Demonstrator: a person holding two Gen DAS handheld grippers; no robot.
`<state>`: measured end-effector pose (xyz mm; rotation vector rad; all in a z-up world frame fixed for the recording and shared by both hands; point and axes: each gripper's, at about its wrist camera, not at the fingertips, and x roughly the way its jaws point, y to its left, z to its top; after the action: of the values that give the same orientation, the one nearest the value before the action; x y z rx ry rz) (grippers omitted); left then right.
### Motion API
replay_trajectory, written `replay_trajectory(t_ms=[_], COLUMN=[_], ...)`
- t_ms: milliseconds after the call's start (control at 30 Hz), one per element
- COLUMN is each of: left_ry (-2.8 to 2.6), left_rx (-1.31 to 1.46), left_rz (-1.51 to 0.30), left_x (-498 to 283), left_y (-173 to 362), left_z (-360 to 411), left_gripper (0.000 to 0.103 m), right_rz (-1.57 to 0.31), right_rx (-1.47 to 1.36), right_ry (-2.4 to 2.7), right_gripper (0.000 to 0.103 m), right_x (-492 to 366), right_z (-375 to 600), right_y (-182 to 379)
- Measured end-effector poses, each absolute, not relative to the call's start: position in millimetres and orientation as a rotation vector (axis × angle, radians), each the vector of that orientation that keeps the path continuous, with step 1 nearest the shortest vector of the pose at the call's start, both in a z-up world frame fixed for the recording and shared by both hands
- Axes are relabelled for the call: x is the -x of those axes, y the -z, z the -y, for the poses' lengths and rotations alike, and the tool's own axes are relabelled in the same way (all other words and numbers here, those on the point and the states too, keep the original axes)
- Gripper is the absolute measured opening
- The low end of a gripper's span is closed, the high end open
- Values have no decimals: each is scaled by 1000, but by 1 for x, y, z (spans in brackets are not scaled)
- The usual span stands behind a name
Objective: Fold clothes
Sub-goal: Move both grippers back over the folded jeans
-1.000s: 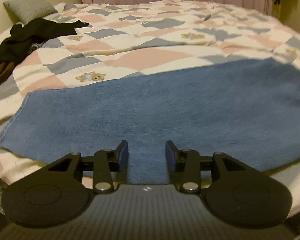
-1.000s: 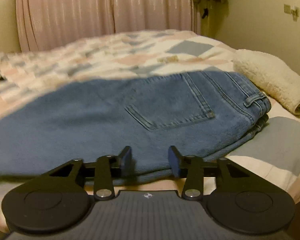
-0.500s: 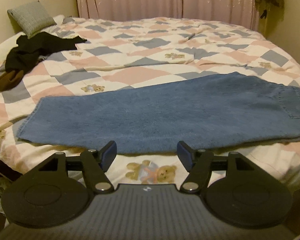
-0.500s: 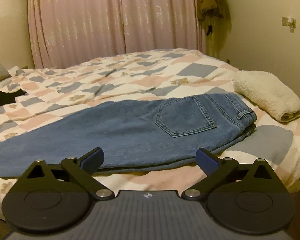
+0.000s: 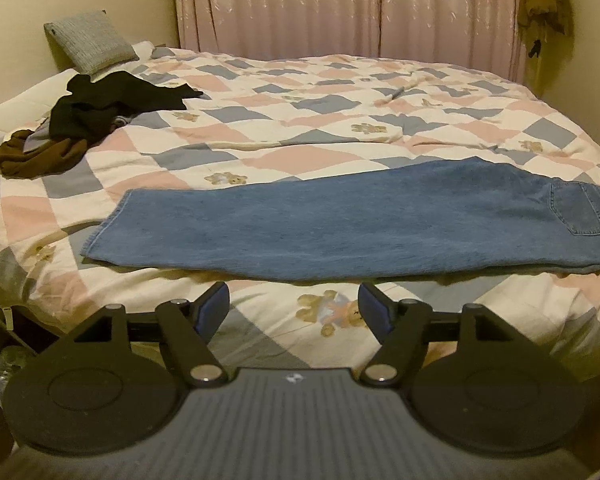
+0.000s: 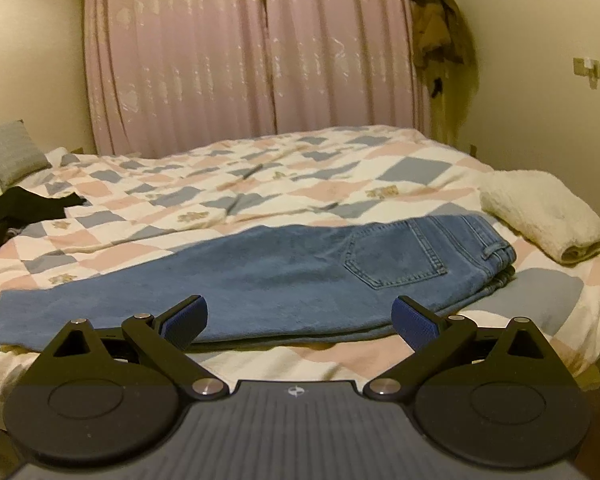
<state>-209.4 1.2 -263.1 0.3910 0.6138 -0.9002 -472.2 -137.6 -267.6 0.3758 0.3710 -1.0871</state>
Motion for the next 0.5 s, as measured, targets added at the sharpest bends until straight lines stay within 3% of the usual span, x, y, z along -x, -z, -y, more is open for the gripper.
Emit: replay_trajectory(t_ms=[233,500], left_ry=[922,864], left_rx=[-340,-29], left_rz=[-631,-761], left_x=[199,105], left_y=[267,302], left_z=[-26,-63], left_gripper=[68,67], right_rz=[-373,-502], right_rx=[-375,-385], right_ry=[1050,1011], right_gripper=[101,101], right_x=[461,425], right_z=[127,148], right_y=[265,295])
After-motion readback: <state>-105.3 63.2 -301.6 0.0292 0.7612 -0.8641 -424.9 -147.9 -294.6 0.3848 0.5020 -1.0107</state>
